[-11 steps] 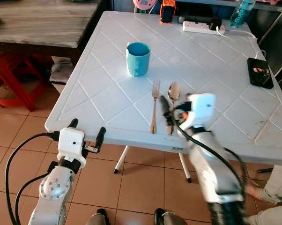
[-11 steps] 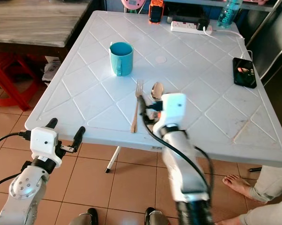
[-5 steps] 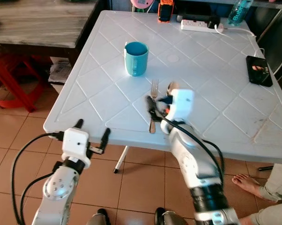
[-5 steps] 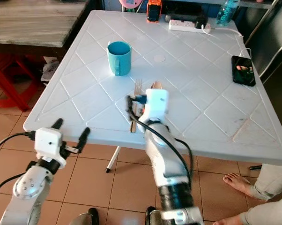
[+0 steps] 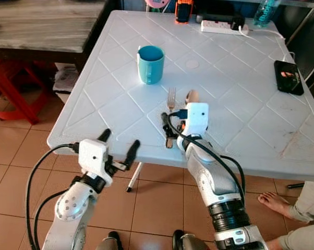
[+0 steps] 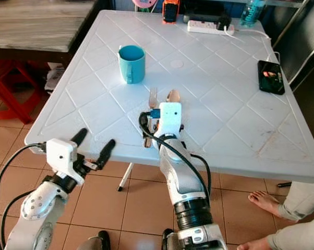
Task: Setting the table
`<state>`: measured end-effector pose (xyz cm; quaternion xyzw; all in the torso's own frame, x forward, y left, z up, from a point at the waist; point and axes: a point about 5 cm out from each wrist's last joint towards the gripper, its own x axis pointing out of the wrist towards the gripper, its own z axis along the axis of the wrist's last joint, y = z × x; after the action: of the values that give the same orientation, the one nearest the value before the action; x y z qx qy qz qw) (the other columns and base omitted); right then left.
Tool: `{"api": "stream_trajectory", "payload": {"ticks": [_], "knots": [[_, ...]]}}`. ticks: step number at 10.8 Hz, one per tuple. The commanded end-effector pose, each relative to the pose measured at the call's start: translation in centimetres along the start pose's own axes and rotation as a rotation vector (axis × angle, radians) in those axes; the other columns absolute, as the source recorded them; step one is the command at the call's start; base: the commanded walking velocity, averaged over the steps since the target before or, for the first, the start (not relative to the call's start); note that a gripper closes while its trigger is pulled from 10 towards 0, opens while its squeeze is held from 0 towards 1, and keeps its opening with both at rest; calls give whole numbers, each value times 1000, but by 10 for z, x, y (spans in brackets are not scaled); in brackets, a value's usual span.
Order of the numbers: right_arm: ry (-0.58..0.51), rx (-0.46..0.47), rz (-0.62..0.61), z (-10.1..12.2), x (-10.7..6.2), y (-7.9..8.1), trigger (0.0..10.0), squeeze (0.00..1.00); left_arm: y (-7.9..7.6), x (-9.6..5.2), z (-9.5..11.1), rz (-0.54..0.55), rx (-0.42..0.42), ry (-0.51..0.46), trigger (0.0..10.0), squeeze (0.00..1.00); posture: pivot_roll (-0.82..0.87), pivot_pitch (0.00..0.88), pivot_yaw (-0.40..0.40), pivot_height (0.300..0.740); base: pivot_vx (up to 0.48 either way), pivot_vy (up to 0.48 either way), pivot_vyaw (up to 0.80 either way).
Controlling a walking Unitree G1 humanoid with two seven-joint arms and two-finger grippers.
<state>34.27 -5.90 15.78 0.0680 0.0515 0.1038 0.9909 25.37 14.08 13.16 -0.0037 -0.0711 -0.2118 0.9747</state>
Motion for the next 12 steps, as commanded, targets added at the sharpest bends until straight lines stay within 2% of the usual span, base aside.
{"api": "stream_trajectory", "payload": {"ticks": [1, 5, 7, 8, 9, 10, 12], "knots": [[0, 42, 18, 5, 4, 14, 10000, 0, -2, -3, 0, -27, 8, 9, 10000, 0, -28, 262, -10, 740, 0, 0, 0], [-13, 59, 54, 20, 15, 28, 10000, 0, 2, -1, -1, -21, 24, 22, 10000, 0, -28, 264, -9, 740, 0, 0, 0], [27, 55, 110, 15, 18, 44, 10000, 0, 1, -3, -2, -19, 25, 30, 10000, 0, -24, 267, -11, 740, 0, 0, 0], [50, 65, 146, 12, 18, 54, 9176, 0, 1, -3, -3, -18, 24, 32, 10000, 0, -22, 269, -11, 740, 0, 0, 0], [78, 62, 181, 7, 18, 61, 7373, 0, 0, -3, -3, -19, 23, 35, 10000, 0, -21, 271, -10, 740, 0, 0, 0], [86, 60, 194, 5, 17, 64, 6471, 0, 0, -3, -4, -20, 23, 37, 10000, 0, -21, 271, -10, 740, 0, 0, 0], [108, 41, 234, 1, 16, 70, 0, 0, -1, -2, -4, -17, 18, 35, 10000, 0, -23, 274, -12, 740, 0, 0, 0]]}}
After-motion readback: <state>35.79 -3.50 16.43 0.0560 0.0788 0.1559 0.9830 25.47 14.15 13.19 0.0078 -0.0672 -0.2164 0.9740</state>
